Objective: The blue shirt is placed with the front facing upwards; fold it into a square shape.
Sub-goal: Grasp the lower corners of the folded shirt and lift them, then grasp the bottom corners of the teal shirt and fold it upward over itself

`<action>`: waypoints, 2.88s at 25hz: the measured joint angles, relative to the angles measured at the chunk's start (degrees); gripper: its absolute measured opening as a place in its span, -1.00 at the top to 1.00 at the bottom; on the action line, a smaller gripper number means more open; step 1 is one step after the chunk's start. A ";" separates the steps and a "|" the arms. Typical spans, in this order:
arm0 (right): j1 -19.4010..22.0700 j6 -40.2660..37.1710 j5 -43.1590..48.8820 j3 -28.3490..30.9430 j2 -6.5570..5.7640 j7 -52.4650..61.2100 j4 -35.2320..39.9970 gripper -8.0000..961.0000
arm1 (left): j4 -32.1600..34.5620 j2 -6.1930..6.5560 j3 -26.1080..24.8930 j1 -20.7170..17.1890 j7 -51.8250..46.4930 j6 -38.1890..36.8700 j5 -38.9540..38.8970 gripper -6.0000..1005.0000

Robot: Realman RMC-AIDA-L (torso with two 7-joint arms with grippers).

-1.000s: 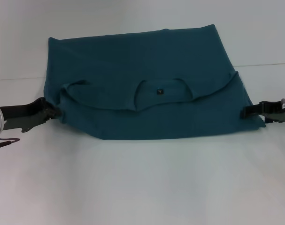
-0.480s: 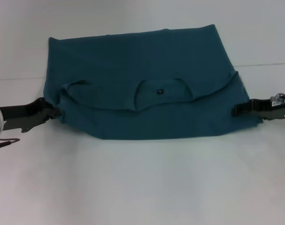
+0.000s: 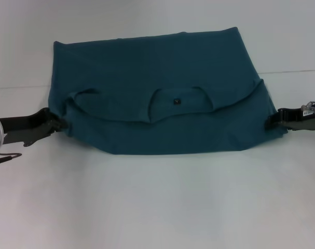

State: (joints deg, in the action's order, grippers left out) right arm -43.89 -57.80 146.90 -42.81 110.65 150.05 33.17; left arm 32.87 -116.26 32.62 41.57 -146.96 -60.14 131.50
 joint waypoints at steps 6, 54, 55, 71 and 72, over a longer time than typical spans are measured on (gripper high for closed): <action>-0.05 -3.33 0.73 0.00 -1.13 0.02 0.37 0.23 | 0.44 0.41 0.40 -0.12 0.00 -1.87 0.60 0.88; 2.74 -48.99 8.36 0.52 -0.33 -9.88 18.96 0.78 | 21.48 0.97 -0.74 -9.88 2.87 -49.32 17.07 0.88; 2.67 -48.60 6.30 1.45 -0.92 -10.09 18.96 0.78 | 20.91 1.59 -2.31 -8.90 3.11 -49.12 17.04 0.88; 2.74 -30.26 -3.65 13.44 -4.27 -6.24 18.95 0.78 | 14.61 7.14 -1.60 3.94 -7.12 -31.87 19.36 0.88; 2.35 -29.06 -3.78 13.31 -4.18 -5.92 18.92 0.78 | 14.29 7.14 -1.01 4.41 -7.67 -30.84 19.41 0.88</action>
State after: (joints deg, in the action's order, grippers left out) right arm -41.54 -86.86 143.12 -29.50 106.47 144.13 52.09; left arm 47.16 -109.12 31.61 45.98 -154.63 -90.98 150.91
